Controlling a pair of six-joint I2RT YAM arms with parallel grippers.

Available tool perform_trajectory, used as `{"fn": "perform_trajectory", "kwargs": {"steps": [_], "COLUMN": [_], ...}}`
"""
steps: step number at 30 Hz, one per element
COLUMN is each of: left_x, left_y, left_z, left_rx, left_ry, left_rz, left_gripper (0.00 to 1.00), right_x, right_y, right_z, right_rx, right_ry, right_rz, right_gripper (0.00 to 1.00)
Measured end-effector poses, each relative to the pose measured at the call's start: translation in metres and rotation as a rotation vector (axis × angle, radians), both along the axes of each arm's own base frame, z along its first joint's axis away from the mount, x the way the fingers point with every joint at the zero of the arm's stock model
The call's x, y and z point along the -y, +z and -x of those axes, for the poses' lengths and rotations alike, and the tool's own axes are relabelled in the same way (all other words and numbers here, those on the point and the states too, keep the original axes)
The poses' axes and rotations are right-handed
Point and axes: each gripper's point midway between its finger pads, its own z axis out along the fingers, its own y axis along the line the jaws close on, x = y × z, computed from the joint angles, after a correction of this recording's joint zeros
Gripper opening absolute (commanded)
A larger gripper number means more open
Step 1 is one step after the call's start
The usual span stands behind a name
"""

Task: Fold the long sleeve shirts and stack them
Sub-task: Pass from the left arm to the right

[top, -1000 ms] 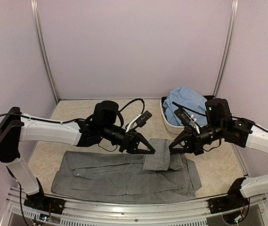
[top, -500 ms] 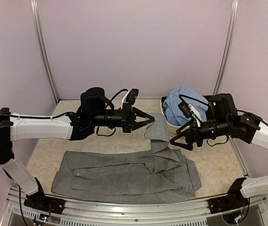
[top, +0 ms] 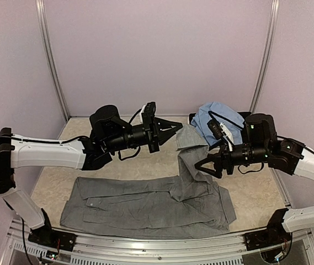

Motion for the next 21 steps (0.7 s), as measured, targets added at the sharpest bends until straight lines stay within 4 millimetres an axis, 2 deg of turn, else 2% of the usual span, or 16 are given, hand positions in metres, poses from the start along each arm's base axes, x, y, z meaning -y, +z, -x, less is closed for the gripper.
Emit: {"fn": "perform_trajectory", "kwargs": {"steps": [5,7,13,14,16,17,18,19,21], "left_x": [-0.001,-0.001,0.001,0.001,0.001,0.0,0.0,0.0,-0.002], "left_y": [0.006,0.007,0.005,0.004,0.001,-0.002,-0.004,-0.008,-0.013], "left_z": [-0.003,-0.003,-0.005,-0.005,-0.005,-0.005,-0.004,-0.005,-0.006], "left_rx": [-0.03,-0.039,-0.068,-0.074,-0.083,-0.088,-0.092,-0.099,-0.095], "left_ry": [0.021,0.023,0.022,0.021,0.019,0.019,0.019,0.02,0.026], "left_rz": [0.033,0.041,0.053,0.056,0.057,0.055,0.053,0.047,0.034], "left_gripper": [0.0,0.0,0.0,0.0,0.0,0.0,0.02,0.09,0.27], "right_x": [-0.007,-0.01,-0.009,-0.009,-0.008,-0.008,-0.008,-0.008,-0.007], "right_y": [0.008,0.009,0.019,0.021,0.024,0.024,0.024,0.024,0.024], "right_z": [-0.001,-0.004,-0.017,-0.019,-0.022,-0.022,-0.023,-0.024,-0.026], "right_rx": [0.035,0.049,0.1,0.107,0.125,0.123,0.131,0.133,0.138], "right_ry": [0.002,-0.013,-0.084,-0.092,-0.102,-0.107,-0.109,-0.111,-0.119], "right_rz": [-0.02,-0.015,0.0,0.0,0.005,0.006,0.012,0.016,0.027], "right_gripper": [0.74,0.66,0.31,0.24,0.02,0.0,0.0,0.0,0.0]}}
